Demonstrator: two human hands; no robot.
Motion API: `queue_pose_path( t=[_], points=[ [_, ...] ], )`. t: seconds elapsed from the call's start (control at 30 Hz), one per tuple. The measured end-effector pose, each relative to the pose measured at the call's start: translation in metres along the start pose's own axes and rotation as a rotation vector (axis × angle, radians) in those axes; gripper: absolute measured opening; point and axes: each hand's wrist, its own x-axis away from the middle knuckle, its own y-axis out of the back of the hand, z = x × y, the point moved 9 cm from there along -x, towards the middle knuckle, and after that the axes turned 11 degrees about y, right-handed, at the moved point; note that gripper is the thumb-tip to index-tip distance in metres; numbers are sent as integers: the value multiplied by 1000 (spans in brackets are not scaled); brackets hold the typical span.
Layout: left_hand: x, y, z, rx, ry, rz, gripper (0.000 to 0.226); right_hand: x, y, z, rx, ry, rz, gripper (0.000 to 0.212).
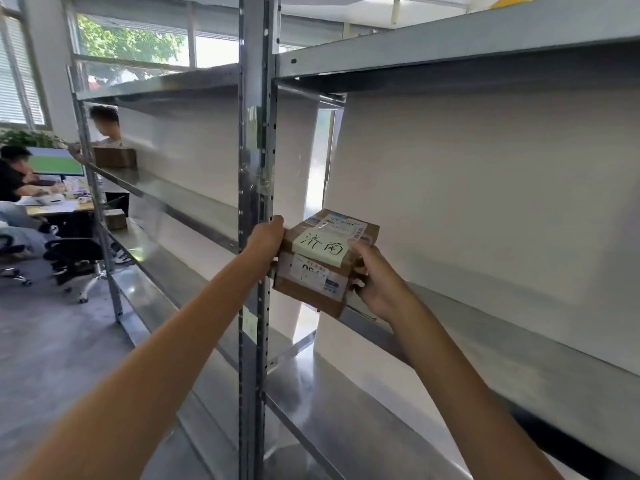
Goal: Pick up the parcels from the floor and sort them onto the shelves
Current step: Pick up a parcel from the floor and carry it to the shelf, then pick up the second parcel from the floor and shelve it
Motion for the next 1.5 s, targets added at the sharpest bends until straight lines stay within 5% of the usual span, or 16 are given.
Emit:
queue_pose_path(
  t=[0.2,0.53,0.7,1.07,1.27,1.5],
  points=[
    [-54,-19,-10,-95,-15,101,66,-36,0,-12,-26,14,-8,58],
    [-122,-36,-29,-525,-211,164,77,-89,-26,-36,156,4,-66,66],
    [-134,-52,-33,-712,-422,187,63,-103,-21,-45,148,2,-141,62],
    [-105,-47,-68,-719,-805,-68,52,-105,-6,-24,393,48,-293,49],
    [-67,-47,-95,-653,-1022,-82,32,-96,0,21,629,212,-420,71],
    [0,-98,-102,-450,-1218,59,28,-20,27,68,897,428,-563,50]
  ],
)
